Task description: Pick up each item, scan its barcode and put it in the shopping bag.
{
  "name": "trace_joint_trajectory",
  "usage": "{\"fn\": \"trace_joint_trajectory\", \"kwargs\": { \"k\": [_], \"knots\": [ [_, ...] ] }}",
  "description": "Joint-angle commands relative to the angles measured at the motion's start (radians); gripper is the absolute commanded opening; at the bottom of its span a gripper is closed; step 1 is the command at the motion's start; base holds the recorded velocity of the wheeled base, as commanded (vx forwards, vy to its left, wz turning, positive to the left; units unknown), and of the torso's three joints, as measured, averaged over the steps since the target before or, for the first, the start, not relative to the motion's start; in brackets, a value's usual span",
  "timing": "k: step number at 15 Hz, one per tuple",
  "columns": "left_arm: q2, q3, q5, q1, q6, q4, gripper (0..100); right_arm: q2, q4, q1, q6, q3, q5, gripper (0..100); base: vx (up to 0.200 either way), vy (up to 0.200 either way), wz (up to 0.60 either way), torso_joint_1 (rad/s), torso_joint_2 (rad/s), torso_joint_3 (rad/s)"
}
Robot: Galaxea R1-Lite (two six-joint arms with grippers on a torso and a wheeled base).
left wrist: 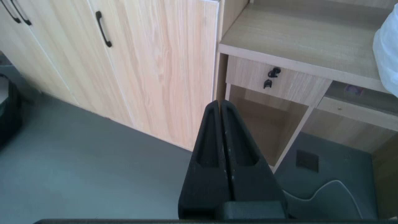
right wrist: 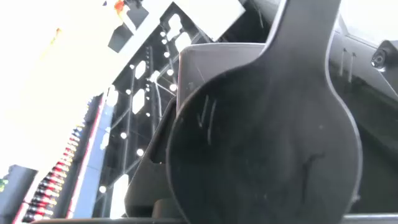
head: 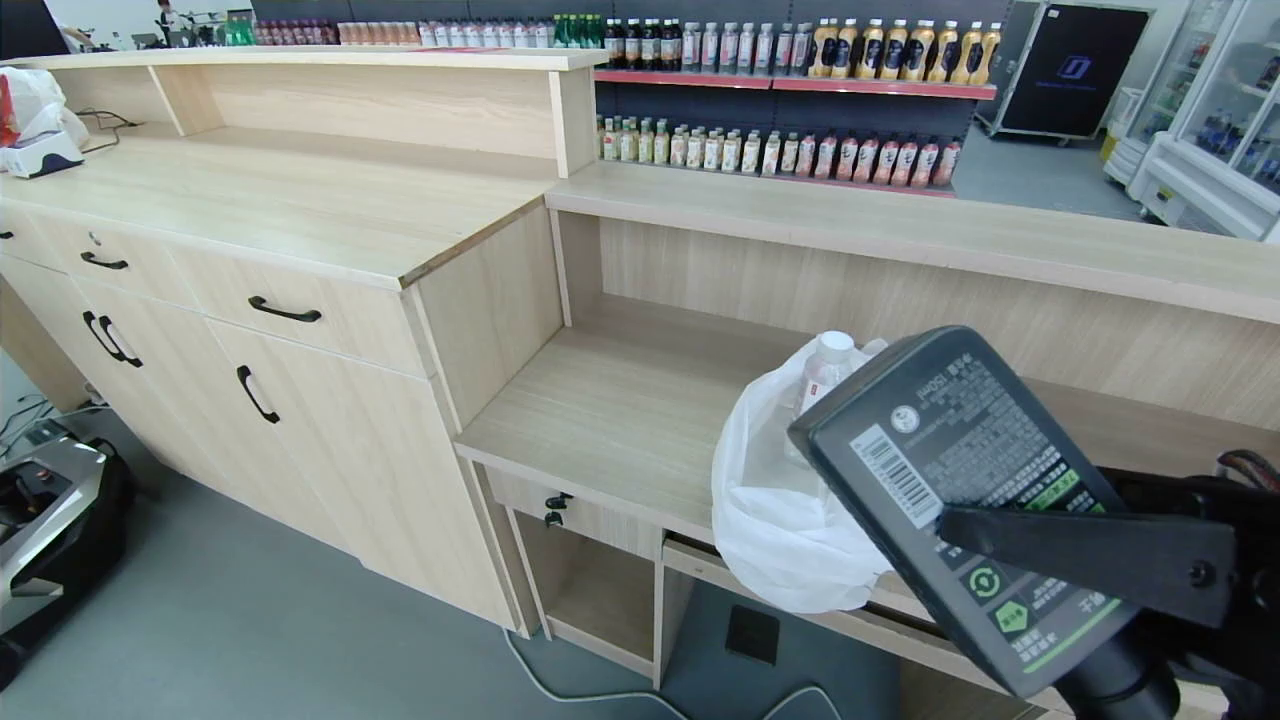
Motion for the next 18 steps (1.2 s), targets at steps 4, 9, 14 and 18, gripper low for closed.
{"fn": "trace_joint_trajectory", "kwargs": {
  "k": [4,9,14,18],
  "knots": [
    [0.000,0.000,0.000,0.000,0.000,0.000,0,0.006,0.011,0.022,-0.010,0.002,0.001,0,0.000,0.000,0.00,0.000,0.00,0.000],
    [0.000,0.000,0.000,0.000,0.000,0.000,0,0.016,0.028,0.022,-0.041,0.002,-0.002,0,0.000,0.000,0.00,0.000,0.00,0.000],
    [0.000,0.000,0.000,0.000,0.000,0.000,0,-0.001,0.092,0.022,-0.067,0.002,0.001,0,0.000,0.000,0.00,0.000,0.00,0.000],
    [0.000,0.000,0.000,0.000,0.000,0.000,0,-0.001,0.092,0.022,-0.067,0.001,-0.002,0,0.000,0.000,0.00,0.000,0.00,0.000]
  ]
}}
